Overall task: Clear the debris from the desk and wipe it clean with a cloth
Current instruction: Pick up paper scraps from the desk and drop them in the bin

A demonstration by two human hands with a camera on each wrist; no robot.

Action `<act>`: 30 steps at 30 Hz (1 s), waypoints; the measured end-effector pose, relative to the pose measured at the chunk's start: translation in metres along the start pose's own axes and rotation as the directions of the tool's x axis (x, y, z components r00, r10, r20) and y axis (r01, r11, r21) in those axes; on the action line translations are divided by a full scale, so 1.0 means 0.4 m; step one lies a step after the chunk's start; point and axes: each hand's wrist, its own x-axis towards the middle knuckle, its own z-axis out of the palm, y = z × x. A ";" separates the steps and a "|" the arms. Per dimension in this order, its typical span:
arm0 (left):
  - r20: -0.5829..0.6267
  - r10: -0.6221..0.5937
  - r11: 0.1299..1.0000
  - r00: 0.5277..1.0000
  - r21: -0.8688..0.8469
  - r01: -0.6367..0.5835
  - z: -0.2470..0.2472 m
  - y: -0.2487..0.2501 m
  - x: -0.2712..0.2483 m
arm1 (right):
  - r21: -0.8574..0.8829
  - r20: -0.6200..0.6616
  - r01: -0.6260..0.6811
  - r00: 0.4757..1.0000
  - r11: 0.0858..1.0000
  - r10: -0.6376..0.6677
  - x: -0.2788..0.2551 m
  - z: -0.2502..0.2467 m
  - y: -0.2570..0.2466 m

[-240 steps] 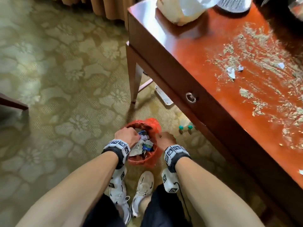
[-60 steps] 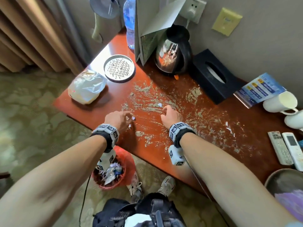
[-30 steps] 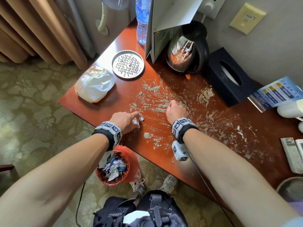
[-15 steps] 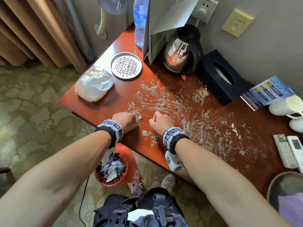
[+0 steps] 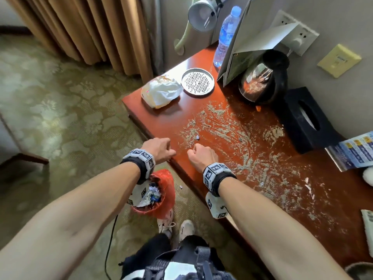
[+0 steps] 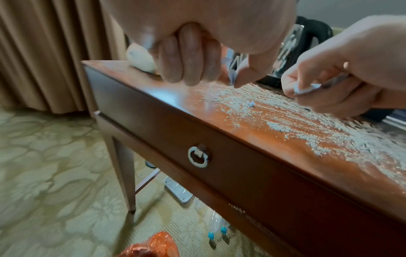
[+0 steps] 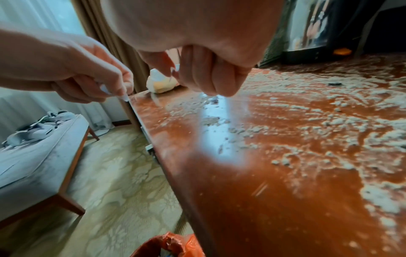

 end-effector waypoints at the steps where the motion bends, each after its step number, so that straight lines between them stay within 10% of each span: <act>1: -0.019 -0.025 0.999 0.999 -0.029 0.025 0.006 -0.014 -0.023 | 0.002 0.004 0.011 1.000 1.000 -0.011 -0.007 0.011 -0.012; 11: 0.000 -0.110 0.985 0.994 -0.133 0.109 0.119 -0.223 -0.158 | 0.056 0.111 0.017 0.994 0.998 -0.023 -0.093 0.208 -0.121; 24: 0.140 0.014 0.990 0.990 -0.144 0.006 0.380 -0.517 -0.069 | 0.319 0.159 -0.430 0.903 0.845 0.399 -0.020 0.597 -0.169; 30: 0.174 0.016 1.000 0.985 -0.027 -0.011 0.525 -0.567 -0.020 | 0.293 0.228 -0.439 0.895 0.849 0.384 0.037 0.756 -0.119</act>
